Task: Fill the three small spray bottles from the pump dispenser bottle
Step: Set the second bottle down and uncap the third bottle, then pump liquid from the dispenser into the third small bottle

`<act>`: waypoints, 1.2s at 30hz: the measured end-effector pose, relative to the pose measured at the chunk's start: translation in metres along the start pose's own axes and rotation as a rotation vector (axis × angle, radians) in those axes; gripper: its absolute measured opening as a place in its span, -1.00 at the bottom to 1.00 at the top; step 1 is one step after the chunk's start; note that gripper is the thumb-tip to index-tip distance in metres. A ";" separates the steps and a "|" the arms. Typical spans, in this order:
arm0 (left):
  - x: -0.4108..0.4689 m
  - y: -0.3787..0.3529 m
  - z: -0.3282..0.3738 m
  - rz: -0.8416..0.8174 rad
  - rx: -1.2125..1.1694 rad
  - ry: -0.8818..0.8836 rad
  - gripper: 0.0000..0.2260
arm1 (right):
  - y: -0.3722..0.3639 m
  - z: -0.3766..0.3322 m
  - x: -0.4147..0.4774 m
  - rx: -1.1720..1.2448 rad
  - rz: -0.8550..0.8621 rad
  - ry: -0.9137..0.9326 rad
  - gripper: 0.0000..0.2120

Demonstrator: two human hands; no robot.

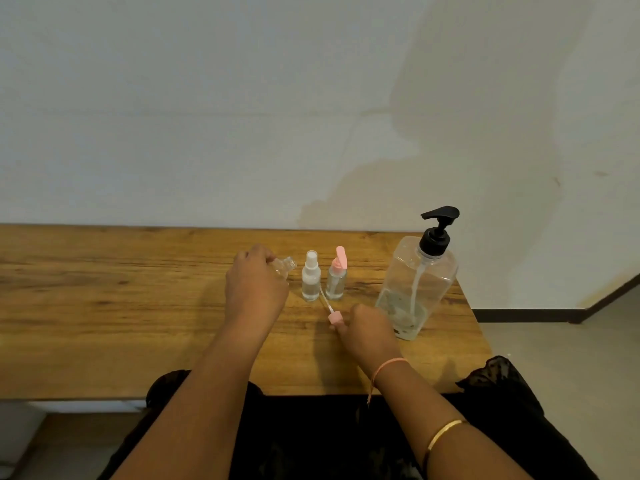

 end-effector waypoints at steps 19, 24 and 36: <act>-0.037 -0.005 0.033 -0.092 -0.354 -0.331 -0.63 | 0.098 -0.018 -0.054 0.277 0.817 0.313 -0.86; -0.047 -0.010 0.046 -0.155 -0.466 -0.390 -0.61 | 0.120 -0.003 -0.056 0.267 1.146 0.475 -0.86; -0.040 -0.021 0.044 -0.134 -0.492 -0.384 -0.61 | 0.113 0.027 -0.036 0.627 0.713 0.248 -0.27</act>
Point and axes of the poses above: each hand's wrist, its own x-axis towards the middle knuckle, its own y-axis out of the back of the hand, z = x × y, the point moved 1 cm from there along x, towards the middle knuckle, and after that the axes turned 8 degrees about y, right-handed, at the moved point
